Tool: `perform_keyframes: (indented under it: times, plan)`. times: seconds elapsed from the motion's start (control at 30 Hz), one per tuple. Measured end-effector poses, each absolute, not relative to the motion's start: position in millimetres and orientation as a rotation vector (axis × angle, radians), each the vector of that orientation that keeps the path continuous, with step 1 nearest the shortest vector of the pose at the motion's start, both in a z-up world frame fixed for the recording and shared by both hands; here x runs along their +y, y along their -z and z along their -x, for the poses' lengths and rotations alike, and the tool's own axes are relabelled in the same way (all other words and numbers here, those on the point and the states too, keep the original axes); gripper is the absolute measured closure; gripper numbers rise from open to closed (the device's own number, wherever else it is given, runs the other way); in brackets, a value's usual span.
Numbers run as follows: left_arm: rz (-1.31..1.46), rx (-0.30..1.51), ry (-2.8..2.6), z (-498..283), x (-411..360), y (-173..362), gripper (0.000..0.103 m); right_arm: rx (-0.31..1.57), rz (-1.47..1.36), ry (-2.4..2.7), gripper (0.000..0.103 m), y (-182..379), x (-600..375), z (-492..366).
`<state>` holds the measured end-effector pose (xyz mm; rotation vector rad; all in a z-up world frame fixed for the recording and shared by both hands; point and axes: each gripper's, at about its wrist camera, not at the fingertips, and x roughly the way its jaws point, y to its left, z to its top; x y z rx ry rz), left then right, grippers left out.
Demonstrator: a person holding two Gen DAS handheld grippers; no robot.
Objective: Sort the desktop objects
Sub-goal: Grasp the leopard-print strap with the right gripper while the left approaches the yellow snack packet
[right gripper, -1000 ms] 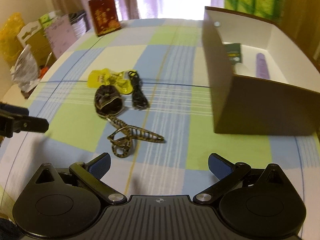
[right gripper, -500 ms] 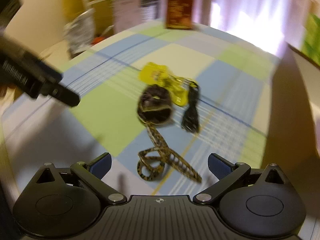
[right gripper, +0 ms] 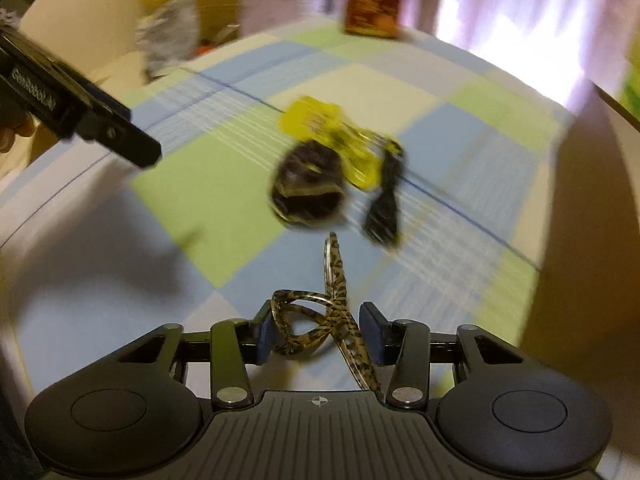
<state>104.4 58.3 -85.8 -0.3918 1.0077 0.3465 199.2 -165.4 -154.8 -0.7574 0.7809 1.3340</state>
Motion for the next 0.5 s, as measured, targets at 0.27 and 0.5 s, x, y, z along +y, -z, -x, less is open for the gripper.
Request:
perform_keyframes:
  times: [0.27,0.5]
  plan:
    - [0.636,0.876,-0.285,-132,99,92,0.008,0.895,0.586,-1.082,0.061,152,-220,-220]
    - [0.798,0.862,-0.232,-180,128,117,0.013,0.972,0.481,-0.937,0.061,151,-251,-243]
